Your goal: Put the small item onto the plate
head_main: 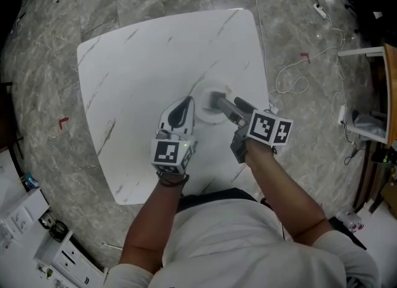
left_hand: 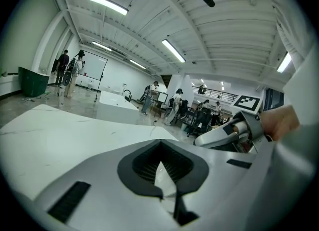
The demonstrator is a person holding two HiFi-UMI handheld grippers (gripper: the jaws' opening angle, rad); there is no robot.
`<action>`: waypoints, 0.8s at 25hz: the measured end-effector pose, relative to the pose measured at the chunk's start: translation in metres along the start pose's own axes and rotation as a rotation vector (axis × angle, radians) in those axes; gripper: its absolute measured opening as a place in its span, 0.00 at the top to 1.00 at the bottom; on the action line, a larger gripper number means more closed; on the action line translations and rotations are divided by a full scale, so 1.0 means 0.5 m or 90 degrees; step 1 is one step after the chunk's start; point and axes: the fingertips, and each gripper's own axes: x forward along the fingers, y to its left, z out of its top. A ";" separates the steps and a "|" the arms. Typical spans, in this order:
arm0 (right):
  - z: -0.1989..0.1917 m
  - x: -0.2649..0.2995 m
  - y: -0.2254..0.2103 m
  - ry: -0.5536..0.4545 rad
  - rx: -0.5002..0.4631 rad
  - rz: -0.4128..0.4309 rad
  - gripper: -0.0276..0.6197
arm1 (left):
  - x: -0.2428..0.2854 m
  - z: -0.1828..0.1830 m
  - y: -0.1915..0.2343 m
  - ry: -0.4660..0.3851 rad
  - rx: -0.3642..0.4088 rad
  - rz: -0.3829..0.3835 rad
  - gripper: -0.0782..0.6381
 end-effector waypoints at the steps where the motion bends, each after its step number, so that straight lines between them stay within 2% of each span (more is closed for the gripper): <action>1: 0.004 -0.015 0.010 -0.005 -0.015 0.005 0.49 | -0.007 0.011 -0.011 -0.005 0.003 -0.002 0.88; 4: 0.019 -0.069 0.060 -0.025 -0.070 0.034 0.54 | -0.030 0.053 -0.047 -0.021 0.019 -0.004 0.88; 9: 0.061 -0.194 0.167 -0.097 -0.236 0.070 0.82 | -0.083 0.146 -0.136 -0.044 0.069 -0.004 0.88; 11: 0.078 -0.246 0.217 -0.136 -0.307 0.086 0.89 | -0.108 0.191 -0.171 -0.058 0.077 -0.004 0.88; 14: 0.098 -0.327 0.293 -0.194 -0.391 0.118 0.95 | -0.151 0.274 -0.228 -0.083 0.081 -0.001 0.88; 20: 0.089 -0.485 0.406 -0.280 -0.533 0.145 0.95 | -0.269 0.415 -0.362 -0.146 0.119 0.009 0.88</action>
